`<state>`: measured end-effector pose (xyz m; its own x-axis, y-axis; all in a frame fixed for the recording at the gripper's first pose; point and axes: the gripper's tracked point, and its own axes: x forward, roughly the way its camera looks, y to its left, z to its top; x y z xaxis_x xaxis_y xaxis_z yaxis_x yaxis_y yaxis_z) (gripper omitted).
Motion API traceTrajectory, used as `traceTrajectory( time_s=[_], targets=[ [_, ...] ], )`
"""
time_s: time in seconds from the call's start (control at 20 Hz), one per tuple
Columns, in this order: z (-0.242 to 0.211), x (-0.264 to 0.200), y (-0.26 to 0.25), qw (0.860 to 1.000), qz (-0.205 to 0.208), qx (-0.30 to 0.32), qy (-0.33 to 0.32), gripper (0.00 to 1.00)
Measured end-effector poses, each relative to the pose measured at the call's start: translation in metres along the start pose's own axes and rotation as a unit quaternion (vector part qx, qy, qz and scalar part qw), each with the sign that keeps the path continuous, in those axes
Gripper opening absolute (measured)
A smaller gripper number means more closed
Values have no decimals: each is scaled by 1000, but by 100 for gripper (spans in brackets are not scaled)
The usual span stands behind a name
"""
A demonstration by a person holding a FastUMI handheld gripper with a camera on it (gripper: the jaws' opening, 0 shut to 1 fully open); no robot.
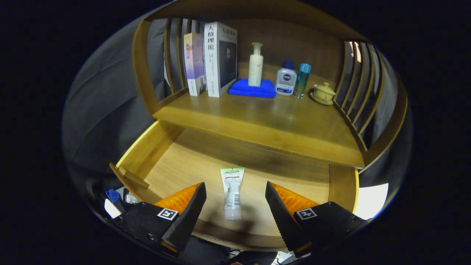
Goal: Pull open the drawer, take out the items inside it, and place them on the countertop above the cabinet.
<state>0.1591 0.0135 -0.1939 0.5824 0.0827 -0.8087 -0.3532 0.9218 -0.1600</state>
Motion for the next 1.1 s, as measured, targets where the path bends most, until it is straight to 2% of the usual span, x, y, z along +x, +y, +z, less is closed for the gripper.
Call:
traceTrajectory(
  time_s=[0.3, 0.5, 0.85, 0.9, 1.1],
  targets=[
    [-14, 41, -4, 997, -4, -24, 80, 100],
    [-24, 61, -2, 992, 6, -11, 123, 100],
    [-37, 80, -3, 983, 5, -26, 183, 100],
    [-39, 82, 1, 981, 10, -22, 194, 98],
    [-46, 86, 9, 975, 27, -14, 220, 74]
  ],
)
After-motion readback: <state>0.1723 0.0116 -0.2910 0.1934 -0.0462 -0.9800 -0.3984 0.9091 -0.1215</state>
